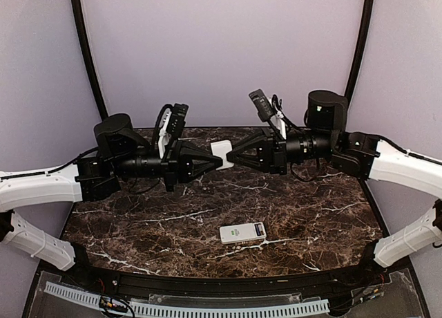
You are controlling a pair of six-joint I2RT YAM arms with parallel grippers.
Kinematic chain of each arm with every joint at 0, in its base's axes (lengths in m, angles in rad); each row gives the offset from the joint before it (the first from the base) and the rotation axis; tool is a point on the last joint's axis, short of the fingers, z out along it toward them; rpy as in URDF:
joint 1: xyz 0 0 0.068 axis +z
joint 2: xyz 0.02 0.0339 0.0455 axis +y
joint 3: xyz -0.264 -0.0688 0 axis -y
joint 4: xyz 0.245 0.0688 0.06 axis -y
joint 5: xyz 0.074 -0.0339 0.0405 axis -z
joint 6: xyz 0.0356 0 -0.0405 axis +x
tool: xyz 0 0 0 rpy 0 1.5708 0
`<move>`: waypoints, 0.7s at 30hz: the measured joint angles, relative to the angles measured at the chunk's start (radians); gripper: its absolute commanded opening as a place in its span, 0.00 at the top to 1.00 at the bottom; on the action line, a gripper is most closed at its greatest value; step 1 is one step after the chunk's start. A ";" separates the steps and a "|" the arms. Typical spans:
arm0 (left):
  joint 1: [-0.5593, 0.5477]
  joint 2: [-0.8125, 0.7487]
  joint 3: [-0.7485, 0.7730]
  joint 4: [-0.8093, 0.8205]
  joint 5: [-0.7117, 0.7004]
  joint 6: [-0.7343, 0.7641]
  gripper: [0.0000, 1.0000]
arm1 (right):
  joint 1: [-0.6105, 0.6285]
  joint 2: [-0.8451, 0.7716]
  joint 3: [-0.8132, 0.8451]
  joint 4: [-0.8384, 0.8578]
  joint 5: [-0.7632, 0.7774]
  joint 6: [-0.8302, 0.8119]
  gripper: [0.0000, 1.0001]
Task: Load the batteries into the remote control
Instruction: Pass from the left arm to the right
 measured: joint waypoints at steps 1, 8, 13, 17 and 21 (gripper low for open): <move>0.000 0.000 0.000 0.000 0.000 0.000 1.00 | 0.000 0.003 0.000 0.002 -0.005 0.003 0.85; 0.007 0.000 0.000 -0.001 0.008 -0.016 1.00 | 0.000 0.032 0.003 0.027 -0.055 0.011 0.91; 0.009 0.000 0.000 0.002 0.018 -0.023 1.00 | 0.000 0.036 0.008 0.029 -0.070 0.010 0.97; 0.011 -0.001 0.000 0.002 0.021 -0.022 1.00 | 0.000 0.039 0.010 0.031 -0.081 0.011 0.99; 0.017 -0.003 0.000 -0.002 0.022 -0.019 0.87 | 0.000 0.043 0.012 0.034 -0.082 0.027 1.00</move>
